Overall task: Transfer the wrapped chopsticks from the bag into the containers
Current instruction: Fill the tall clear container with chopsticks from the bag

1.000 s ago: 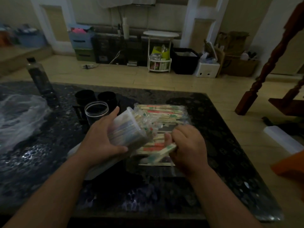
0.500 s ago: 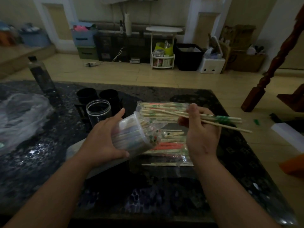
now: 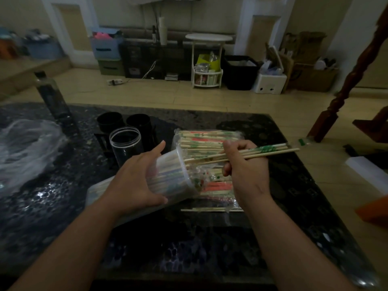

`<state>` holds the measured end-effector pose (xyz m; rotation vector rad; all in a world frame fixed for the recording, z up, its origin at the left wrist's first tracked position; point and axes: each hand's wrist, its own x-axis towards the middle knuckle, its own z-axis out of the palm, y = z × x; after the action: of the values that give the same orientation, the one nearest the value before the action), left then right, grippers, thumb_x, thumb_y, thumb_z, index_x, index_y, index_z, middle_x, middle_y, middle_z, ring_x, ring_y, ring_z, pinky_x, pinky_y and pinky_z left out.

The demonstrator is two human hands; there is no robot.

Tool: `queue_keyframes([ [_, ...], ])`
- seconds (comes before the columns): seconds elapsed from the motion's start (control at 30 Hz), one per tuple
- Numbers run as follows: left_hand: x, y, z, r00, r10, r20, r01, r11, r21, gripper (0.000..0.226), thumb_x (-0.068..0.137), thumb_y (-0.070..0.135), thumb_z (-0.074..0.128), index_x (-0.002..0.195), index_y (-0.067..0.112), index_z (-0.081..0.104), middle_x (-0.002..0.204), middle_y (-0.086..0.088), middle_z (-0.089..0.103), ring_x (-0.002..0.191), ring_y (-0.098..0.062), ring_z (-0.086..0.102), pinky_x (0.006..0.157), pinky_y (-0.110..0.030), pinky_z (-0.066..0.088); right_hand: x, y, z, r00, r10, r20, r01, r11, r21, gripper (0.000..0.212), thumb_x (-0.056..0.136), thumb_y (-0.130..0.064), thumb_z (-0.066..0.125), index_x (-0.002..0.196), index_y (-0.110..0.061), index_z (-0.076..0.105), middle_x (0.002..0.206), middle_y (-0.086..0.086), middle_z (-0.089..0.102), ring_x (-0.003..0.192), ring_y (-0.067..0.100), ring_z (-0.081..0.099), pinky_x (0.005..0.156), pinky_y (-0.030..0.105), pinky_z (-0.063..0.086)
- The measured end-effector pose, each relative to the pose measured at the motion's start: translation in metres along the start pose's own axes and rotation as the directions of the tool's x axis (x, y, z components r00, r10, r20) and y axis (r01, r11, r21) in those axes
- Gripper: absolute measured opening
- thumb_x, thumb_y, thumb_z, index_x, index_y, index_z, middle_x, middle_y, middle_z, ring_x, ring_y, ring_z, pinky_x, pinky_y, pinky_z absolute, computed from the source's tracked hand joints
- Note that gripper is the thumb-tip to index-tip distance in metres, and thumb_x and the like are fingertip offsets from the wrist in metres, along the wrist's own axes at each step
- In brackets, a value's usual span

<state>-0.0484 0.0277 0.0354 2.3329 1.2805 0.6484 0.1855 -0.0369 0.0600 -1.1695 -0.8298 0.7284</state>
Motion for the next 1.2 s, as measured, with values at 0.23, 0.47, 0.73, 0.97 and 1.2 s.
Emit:
queue_keyframes([
  [0.23, -0.001, 0.004, 0.004, 0.999, 0.031, 0.035, -0.033, 0.999, 0.04, 0.126, 0.038, 0.056, 0.079, 0.141, 0.062, 0.007, 0.137, 0.015, 0.046, 0.12, -0.005, 0.04, 0.098, -0.025, 0.031, -0.006, 0.004, 0.013, 0.857, 0.437, 0.274, -0.463, 0.885, 0.037, 0.007, 0.089, -0.012, 0.068, 0.083, -0.015, 0.069, 0.066, 0.001, 0.062, 0.052, 0.008, 0.055, 0.045, 0.021, 0.044],
  [0.47, -0.001, 0.004, 0.003, 0.999, 0.028, 0.025, -0.028, 0.999, 0.025, 0.126, 0.037, 0.06, 0.076, 0.14, 0.064, 0.004, 0.139, 0.014, 0.046, 0.124, -0.011, 0.041, 0.104, -0.034, 0.036, -0.005, 0.004, 0.014, 0.922, 0.383, 0.058, -0.387, 0.916, 0.105, 0.012, 0.094, -0.014, 0.06, 0.085, -0.008, 0.066, 0.063, 0.002, 0.063, 0.048, 0.008, 0.056, 0.045, 0.026, 0.041],
  [0.73, -0.001, 0.008, 0.003, 0.998, 0.05, 0.037, -0.051, 0.998, 0.04, 0.128, 0.043, 0.045, 0.088, 0.142, 0.058, 0.008, 0.137, 0.016, 0.045, 0.12, -0.005, 0.038, 0.099, -0.025, 0.029, -0.001, 0.007, 0.011, 0.957, 0.277, -0.08, -0.263, 0.952, 0.154, 0.005, 0.093, -0.014, 0.063, 0.089, -0.018, 0.062, 0.063, -0.002, 0.057, 0.053, 0.008, 0.052, 0.049, 0.024, 0.045],
  [0.97, -0.001, 0.004, 0.003, 0.999, 0.033, 0.02, -0.033, 0.999, 0.002, 0.123, 0.037, 0.06, 0.075, 0.139, 0.067, 0.006, 0.135, 0.015, 0.046, 0.121, -0.009, 0.041, 0.103, -0.031, 0.035, -0.007, 0.018, 0.015, 0.976, 0.202, 0.078, -0.175, 0.948, -0.264, 0.007, 0.086, -0.029, 0.072, 0.084, -0.023, 0.07, 0.08, -0.004, 0.072, 0.077, 0.012, 0.067, 0.07, 0.035, 0.056],
  [1.2, -0.001, 0.004, 0.003, 0.999, 0.045, 0.016, -0.046, 0.999, 0.007, 0.123, 0.036, 0.062, 0.074, 0.138, 0.067, 0.005, 0.134, 0.017, 0.046, 0.122, -0.009, 0.042, 0.104, -0.032, 0.035, -0.005, 0.019, 0.011, 0.985, 0.028, 0.168, 0.046, 0.907, -0.419, 0.01, 0.087, -0.016, 0.072, 0.091, -0.023, 0.078, 0.081, -0.02, 0.07, 0.082, -0.007, 0.065, 0.082, 0.017, 0.051],
])
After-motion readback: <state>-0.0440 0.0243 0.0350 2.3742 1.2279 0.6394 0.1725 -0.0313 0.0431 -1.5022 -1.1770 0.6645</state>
